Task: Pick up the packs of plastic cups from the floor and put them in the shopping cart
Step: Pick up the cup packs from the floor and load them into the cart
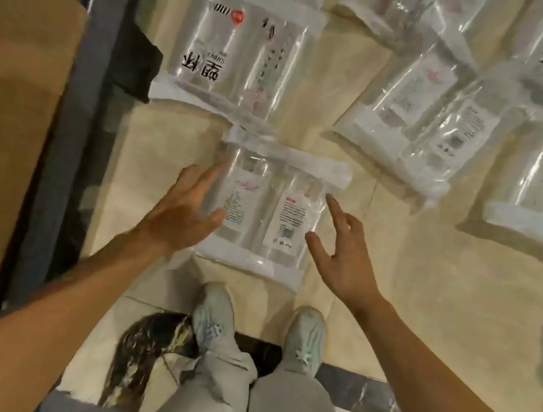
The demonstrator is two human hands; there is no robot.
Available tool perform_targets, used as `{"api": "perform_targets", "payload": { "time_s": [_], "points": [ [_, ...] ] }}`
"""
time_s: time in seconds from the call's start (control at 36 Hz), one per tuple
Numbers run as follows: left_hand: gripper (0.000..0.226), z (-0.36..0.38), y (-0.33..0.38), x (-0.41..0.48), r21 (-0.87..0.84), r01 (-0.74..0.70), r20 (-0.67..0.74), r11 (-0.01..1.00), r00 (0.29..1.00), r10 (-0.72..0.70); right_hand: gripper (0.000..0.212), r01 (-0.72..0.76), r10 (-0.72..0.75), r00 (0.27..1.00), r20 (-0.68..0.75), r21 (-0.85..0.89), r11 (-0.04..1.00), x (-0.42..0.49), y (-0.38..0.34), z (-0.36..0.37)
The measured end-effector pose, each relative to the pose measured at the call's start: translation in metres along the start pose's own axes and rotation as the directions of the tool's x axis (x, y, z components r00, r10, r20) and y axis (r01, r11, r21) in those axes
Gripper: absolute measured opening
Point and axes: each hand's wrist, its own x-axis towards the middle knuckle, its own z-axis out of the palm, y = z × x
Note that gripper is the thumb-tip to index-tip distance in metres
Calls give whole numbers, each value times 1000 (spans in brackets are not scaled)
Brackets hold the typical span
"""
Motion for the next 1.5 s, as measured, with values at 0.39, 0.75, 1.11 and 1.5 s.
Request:
{"api": "perform_targets", "payload": {
  "time_s": [0.39,0.75,1.11,1.5],
  "points": [
    [79,82,-91,63,-66,29,-42,997,999,-32,73,-13,15,1000,-23,56,998,58,74,82],
    [68,-124,109,-76,-202,-106,-179,974,981,69,63,149,-124,973,-192,123,981,-35,-135,-140],
    [71,-455,398,-368,-245,-370,-417,896,875,247,58,399,-353,901,-254,161,903,-271,-496,-473],
    [68,-604,467,-553,-217,-401,-668,890,726,164,58,654,-625,753,-207,135,744,-377,-706,-565]
  ]
}}
